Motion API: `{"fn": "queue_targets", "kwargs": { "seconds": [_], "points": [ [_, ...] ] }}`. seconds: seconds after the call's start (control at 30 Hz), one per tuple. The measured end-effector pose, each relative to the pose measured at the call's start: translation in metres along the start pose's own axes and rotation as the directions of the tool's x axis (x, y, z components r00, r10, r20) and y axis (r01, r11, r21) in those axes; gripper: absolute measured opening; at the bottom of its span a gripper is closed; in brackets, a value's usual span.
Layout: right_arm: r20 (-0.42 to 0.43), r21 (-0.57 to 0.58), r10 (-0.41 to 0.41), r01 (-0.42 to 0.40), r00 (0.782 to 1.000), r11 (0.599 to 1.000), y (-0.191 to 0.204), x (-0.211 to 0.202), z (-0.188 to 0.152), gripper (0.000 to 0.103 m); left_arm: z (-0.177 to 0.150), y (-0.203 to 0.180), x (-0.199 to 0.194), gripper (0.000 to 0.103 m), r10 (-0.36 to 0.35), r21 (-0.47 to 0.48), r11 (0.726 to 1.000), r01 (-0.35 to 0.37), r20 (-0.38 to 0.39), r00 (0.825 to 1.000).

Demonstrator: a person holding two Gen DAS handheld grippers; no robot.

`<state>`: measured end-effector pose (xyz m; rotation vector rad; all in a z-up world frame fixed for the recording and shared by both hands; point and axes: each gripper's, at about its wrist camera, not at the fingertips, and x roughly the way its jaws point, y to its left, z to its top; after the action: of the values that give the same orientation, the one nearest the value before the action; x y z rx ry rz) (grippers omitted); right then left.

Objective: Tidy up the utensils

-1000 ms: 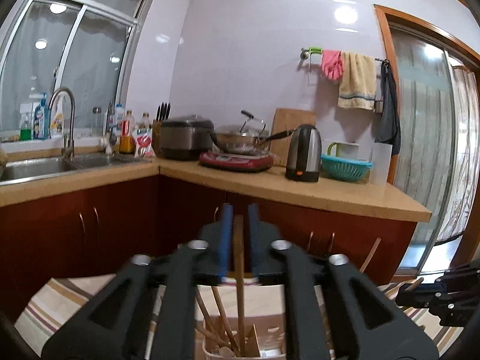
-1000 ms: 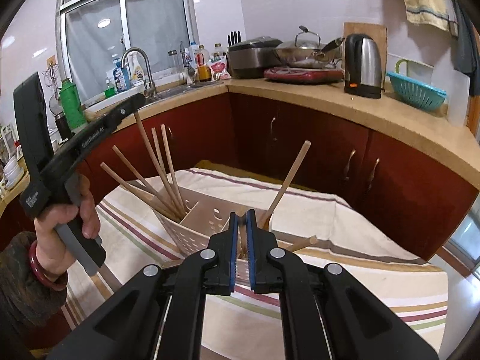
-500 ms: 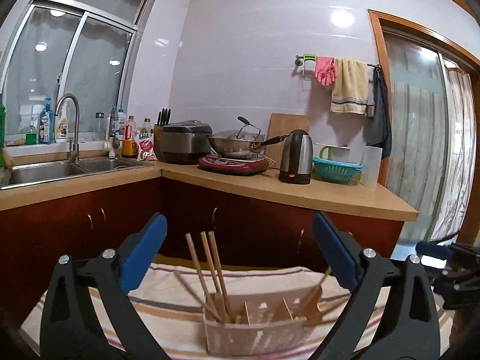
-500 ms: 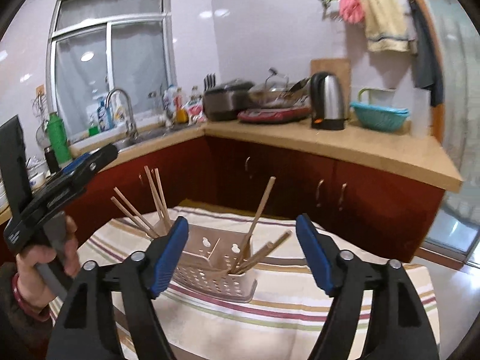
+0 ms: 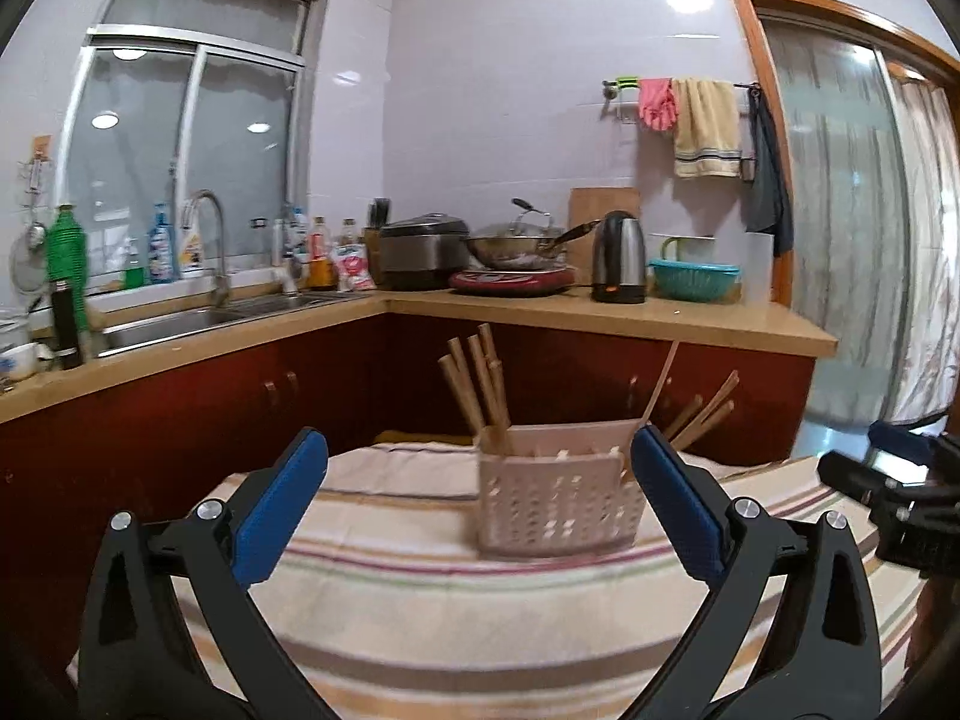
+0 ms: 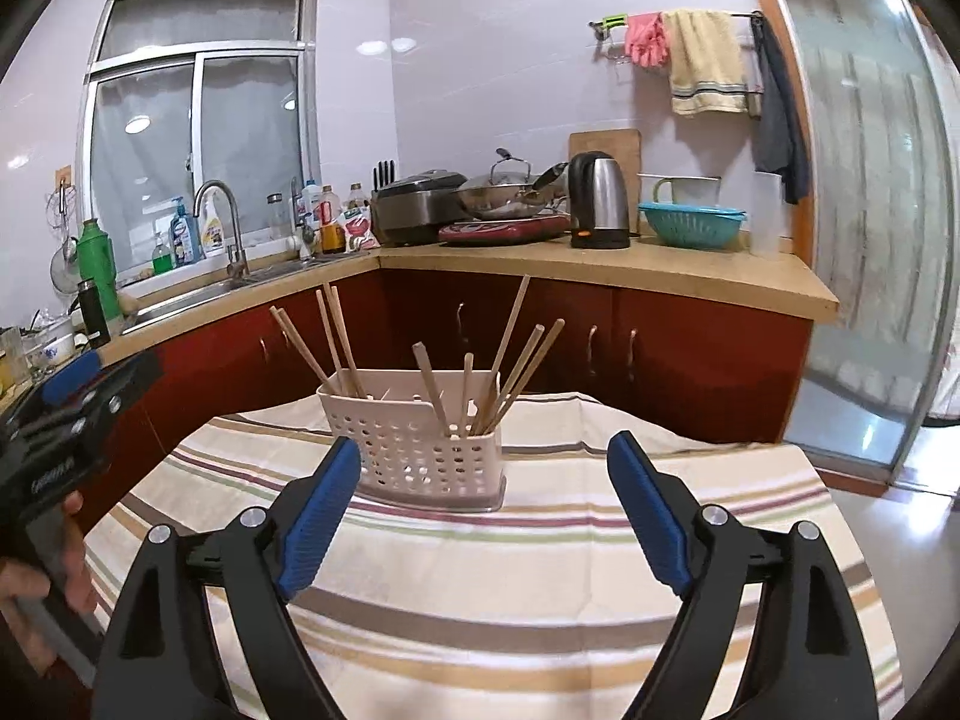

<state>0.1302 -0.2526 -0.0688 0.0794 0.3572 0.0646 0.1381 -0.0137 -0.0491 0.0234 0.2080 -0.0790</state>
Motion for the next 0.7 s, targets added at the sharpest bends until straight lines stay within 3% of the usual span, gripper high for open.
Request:
{"fn": "queue_targets", "kwargs": {
  "seconds": [0.33,0.7],
  "points": [
    [0.083,-0.027,-0.065,0.068,0.994,0.997,0.013,-0.06,-0.002,0.085,0.0,0.011,-0.07,0.099,0.041,-0.025,0.999,-0.04,0.033,0.999],
    [0.142,-0.037,-0.086,0.092,0.986,0.995,0.017,-0.096,-0.001,0.086,0.002,0.013,-0.1,0.099,0.052,-0.056,0.997,-0.049,0.053,0.997]
  ]
}}
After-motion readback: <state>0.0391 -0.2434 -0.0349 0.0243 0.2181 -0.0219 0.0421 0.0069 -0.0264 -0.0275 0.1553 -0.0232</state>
